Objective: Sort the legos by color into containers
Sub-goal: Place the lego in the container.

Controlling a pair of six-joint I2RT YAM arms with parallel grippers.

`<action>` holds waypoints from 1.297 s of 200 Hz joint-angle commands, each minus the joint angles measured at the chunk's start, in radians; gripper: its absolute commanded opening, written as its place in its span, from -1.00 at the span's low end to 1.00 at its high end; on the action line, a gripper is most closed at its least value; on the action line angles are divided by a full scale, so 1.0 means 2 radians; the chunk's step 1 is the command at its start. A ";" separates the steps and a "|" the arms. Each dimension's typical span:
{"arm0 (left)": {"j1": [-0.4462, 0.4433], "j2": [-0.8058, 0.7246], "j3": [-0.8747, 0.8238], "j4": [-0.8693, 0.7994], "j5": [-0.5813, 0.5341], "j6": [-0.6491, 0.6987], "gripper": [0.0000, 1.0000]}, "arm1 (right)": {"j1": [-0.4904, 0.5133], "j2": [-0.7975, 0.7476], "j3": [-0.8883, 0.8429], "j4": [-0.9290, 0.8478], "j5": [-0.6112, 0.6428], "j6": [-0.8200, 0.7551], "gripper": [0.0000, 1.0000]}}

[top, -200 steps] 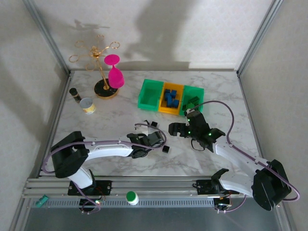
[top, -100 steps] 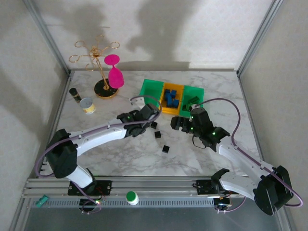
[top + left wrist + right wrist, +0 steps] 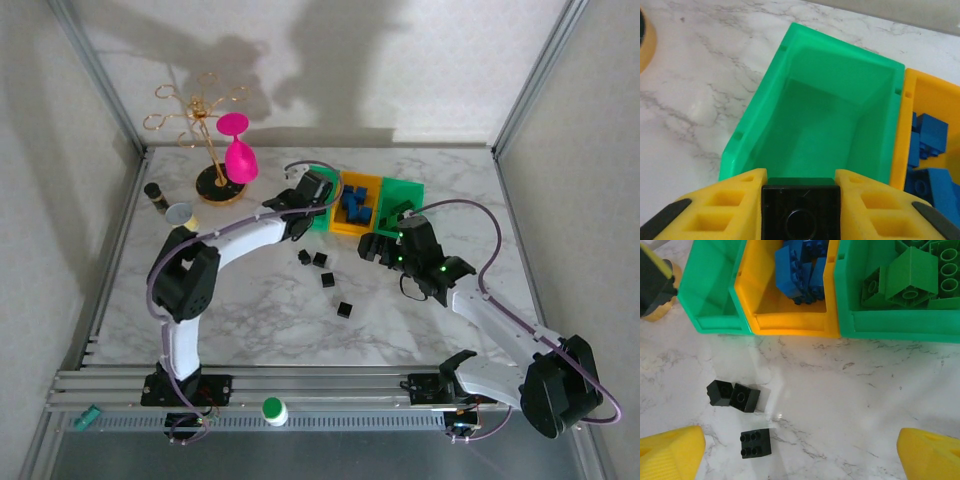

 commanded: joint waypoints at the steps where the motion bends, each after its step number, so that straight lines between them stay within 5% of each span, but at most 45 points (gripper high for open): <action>1: 0.012 0.034 0.036 0.010 0.010 0.029 -0.31 | -0.005 0.002 0.012 0.004 0.004 0.002 0.97; 158: 0.025 0.131 0.101 0.005 0.016 0.056 -0.09 | -0.008 -0.005 0.015 -0.008 0.004 -0.004 0.97; 259: 0.018 0.001 0.058 -0.021 0.051 0.036 -0.05 | -0.009 -0.023 -0.013 0.023 -0.034 -0.013 0.97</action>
